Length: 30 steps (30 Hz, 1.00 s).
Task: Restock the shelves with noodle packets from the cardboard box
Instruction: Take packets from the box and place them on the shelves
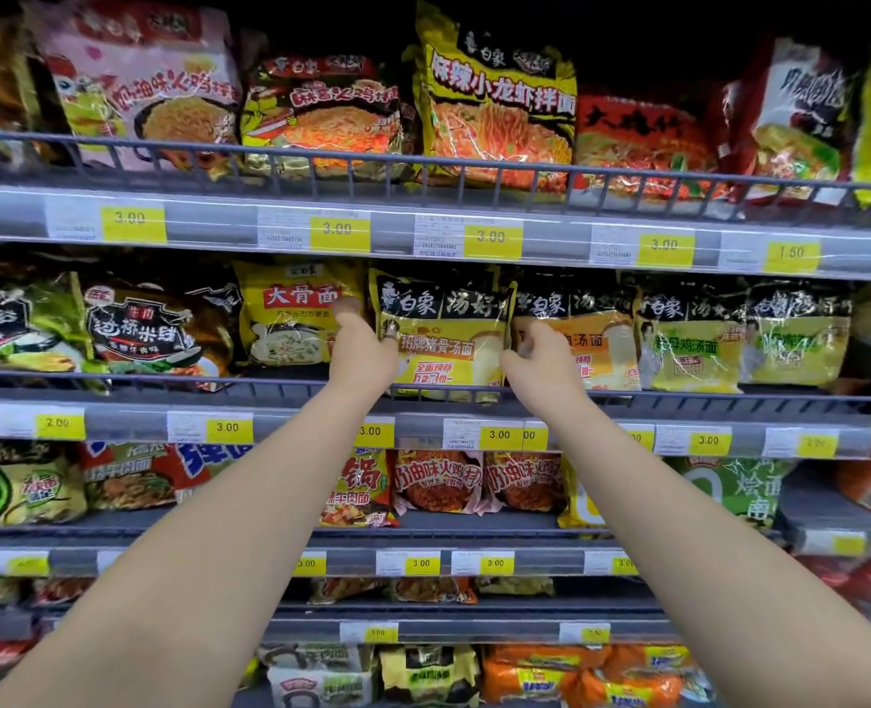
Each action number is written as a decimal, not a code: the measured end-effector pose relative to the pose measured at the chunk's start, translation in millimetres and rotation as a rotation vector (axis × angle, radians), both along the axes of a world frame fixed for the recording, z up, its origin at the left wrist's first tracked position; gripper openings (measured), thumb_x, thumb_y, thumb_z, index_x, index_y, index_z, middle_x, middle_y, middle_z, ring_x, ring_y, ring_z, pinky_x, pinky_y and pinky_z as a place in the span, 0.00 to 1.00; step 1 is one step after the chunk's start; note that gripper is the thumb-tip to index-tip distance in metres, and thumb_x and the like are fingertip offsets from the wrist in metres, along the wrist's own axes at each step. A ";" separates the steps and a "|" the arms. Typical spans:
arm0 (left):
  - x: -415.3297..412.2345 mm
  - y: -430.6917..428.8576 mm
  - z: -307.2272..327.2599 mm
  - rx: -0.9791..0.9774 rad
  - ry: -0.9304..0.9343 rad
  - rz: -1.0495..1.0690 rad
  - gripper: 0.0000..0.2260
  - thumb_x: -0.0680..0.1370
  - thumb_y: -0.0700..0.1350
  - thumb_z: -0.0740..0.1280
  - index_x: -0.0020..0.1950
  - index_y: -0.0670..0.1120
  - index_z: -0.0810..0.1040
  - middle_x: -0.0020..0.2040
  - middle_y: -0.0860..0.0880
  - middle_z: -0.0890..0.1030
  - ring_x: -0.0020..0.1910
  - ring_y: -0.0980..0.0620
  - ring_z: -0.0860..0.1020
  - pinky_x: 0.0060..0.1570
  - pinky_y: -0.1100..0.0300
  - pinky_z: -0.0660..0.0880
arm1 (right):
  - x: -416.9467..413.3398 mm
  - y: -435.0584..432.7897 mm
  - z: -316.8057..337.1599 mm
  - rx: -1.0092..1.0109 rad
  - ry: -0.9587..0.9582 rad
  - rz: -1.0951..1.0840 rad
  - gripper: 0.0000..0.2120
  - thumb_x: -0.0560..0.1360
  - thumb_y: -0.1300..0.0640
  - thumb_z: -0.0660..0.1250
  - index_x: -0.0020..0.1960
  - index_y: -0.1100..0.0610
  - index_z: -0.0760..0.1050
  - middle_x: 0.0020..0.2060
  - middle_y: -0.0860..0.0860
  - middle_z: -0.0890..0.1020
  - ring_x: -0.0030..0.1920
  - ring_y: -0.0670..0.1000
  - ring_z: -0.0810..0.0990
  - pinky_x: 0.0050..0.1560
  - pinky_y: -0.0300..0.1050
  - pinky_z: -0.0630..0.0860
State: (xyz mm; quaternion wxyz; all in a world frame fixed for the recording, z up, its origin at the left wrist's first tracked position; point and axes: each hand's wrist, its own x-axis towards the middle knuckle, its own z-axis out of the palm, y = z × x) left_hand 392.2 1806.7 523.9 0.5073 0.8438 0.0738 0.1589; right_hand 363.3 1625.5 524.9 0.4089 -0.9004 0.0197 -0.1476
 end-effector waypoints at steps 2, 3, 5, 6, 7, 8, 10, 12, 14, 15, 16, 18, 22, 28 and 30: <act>-2.5 5.3 -0.5 0.066 -0.062 0.049 0.19 0.77 0.40 0.66 0.63 0.42 0.63 0.45 0.47 0.70 0.45 0.45 0.74 0.43 0.51 0.74 | -2.2 -2.1 -4.4 0.014 0.020 -0.044 0.22 0.77 0.58 0.59 0.71 0.57 0.62 0.59 0.55 0.72 0.52 0.59 0.76 0.46 0.50 0.73; -4.0 6.4 -1.1 0.117 -0.086 0.056 0.17 0.76 0.42 0.67 0.62 0.43 0.66 0.50 0.45 0.70 0.48 0.44 0.74 0.46 0.51 0.74 | -4.6 -0.3 -5.5 0.028 0.041 -0.027 0.23 0.78 0.59 0.58 0.72 0.57 0.60 0.56 0.55 0.72 0.50 0.59 0.77 0.44 0.50 0.73; -8.3 5.4 -4.0 0.217 -0.093 0.025 0.14 0.77 0.42 0.66 0.61 0.46 0.71 0.56 0.43 0.69 0.52 0.42 0.73 0.51 0.50 0.74 | -6.3 6.0 -6.8 0.049 0.095 0.044 0.25 0.78 0.61 0.56 0.74 0.54 0.56 0.50 0.54 0.71 0.40 0.57 0.76 0.38 0.49 0.70; -10.8 4.2 -5.2 0.262 -0.083 0.010 0.13 0.77 0.41 0.64 0.61 0.48 0.73 0.58 0.43 0.68 0.55 0.41 0.73 0.53 0.51 0.73 | -5.6 9.5 -6.6 0.054 0.117 0.069 0.26 0.78 0.61 0.55 0.74 0.53 0.55 0.48 0.55 0.72 0.37 0.56 0.73 0.36 0.48 0.68; -14.3 2.7 -5.7 0.303 -0.077 0.010 0.13 0.77 0.41 0.63 0.62 0.49 0.74 0.59 0.43 0.68 0.57 0.40 0.71 0.54 0.50 0.72 | -5.3 12.1 -5.9 0.064 0.130 0.075 0.27 0.77 0.62 0.54 0.74 0.53 0.53 0.48 0.56 0.73 0.36 0.55 0.72 0.34 0.46 0.67; -16.8 1.7 -5.9 0.331 -0.079 0.018 0.14 0.77 0.41 0.63 0.62 0.49 0.74 0.59 0.43 0.68 0.58 0.40 0.70 0.56 0.50 0.71 | -4.7 12.8 -5.8 0.086 0.127 0.062 0.28 0.77 0.62 0.54 0.75 0.52 0.52 0.50 0.57 0.75 0.38 0.55 0.72 0.33 0.46 0.67; -23.1 0.8 -1.4 0.332 -0.102 0.003 0.15 0.76 0.41 0.63 0.62 0.51 0.75 0.61 0.44 0.70 0.59 0.42 0.70 0.58 0.52 0.70 | -7.1 11.1 -1.8 0.135 0.089 0.023 0.27 0.76 0.61 0.57 0.74 0.54 0.55 0.57 0.57 0.75 0.43 0.57 0.76 0.36 0.48 0.73; -30.4 -0.8 9.0 0.278 -0.112 -0.112 0.15 0.75 0.40 0.65 0.61 0.51 0.76 0.62 0.48 0.74 0.59 0.47 0.73 0.57 0.56 0.70 | -14.4 7.6 7.6 0.102 0.004 -0.008 0.20 0.76 0.59 0.61 0.68 0.57 0.65 0.56 0.56 0.76 0.45 0.54 0.77 0.41 0.47 0.74; -41.6 -6.2 23.9 0.245 -0.120 -0.273 0.14 0.76 0.40 0.65 0.60 0.50 0.77 0.59 0.52 0.78 0.57 0.53 0.76 0.58 0.60 0.72 | -23.6 5.9 20.3 0.017 -0.057 0.034 0.11 0.76 0.55 0.63 0.56 0.56 0.74 0.47 0.50 0.78 0.43 0.51 0.76 0.41 0.44 0.70; -47.7 -10.1 32.6 0.264 -0.136 -0.334 0.13 0.76 0.40 0.65 0.59 0.49 0.77 0.57 0.53 0.79 0.55 0.55 0.76 0.57 0.61 0.72 | -27.9 6.4 26.9 -0.024 -0.070 0.065 0.08 0.75 0.53 0.63 0.52 0.55 0.75 0.44 0.48 0.78 0.43 0.50 0.76 0.40 0.43 0.69; -52.9 -13.3 41.4 0.285 -0.154 -0.372 0.12 0.76 0.40 0.65 0.58 0.49 0.78 0.54 0.53 0.79 0.53 0.56 0.76 0.56 0.62 0.73 | -32.9 7.6 34.2 -0.055 -0.083 0.086 0.07 0.75 0.51 0.63 0.49 0.53 0.76 0.42 0.46 0.77 0.44 0.49 0.76 0.39 0.43 0.69; -62.7 -16.2 60.9 0.292 -0.190 -0.389 0.10 0.77 0.41 0.65 0.56 0.48 0.78 0.51 0.54 0.79 0.50 0.57 0.76 0.51 0.63 0.73 | -41.4 9.9 51.7 -0.069 -0.129 0.115 0.07 0.73 0.48 0.65 0.46 0.51 0.75 0.40 0.43 0.77 0.43 0.48 0.76 0.42 0.44 0.71; -73.9 -4.2 97.2 0.237 -0.249 -0.331 0.06 0.76 0.42 0.66 0.50 0.51 0.79 0.46 0.56 0.80 0.47 0.58 0.78 0.49 0.62 0.74 | -57.4 16.8 95.6 -0.041 -0.213 0.183 0.10 0.74 0.45 0.65 0.46 0.51 0.76 0.37 0.43 0.76 0.40 0.46 0.75 0.41 0.43 0.72; -99.2 33.5 142.3 0.218 -0.359 -0.139 0.03 0.76 0.47 0.68 0.49 0.52 0.79 0.46 0.54 0.80 0.46 0.57 0.77 0.44 0.65 0.73 | -73.4 45.7 143.5 -0.046 -0.364 0.341 0.08 0.75 0.48 0.65 0.48 0.52 0.75 0.39 0.45 0.76 0.41 0.45 0.74 0.40 0.41 0.72; -104.1 51.6 151.3 0.213 -0.363 -0.061 0.05 0.76 0.46 0.67 0.51 0.50 0.78 0.47 0.54 0.79 0.48 0.55 0.77 0.46 0.63 0.71 | -77.7 57.3 153.6 -0.039 -0.396 0.382 0.08 0.76 0.50 0.65 0.50 0.53 0.75 0.40 0.46 0.77 0.41 0.45 0.75 0.41 0.41 0.72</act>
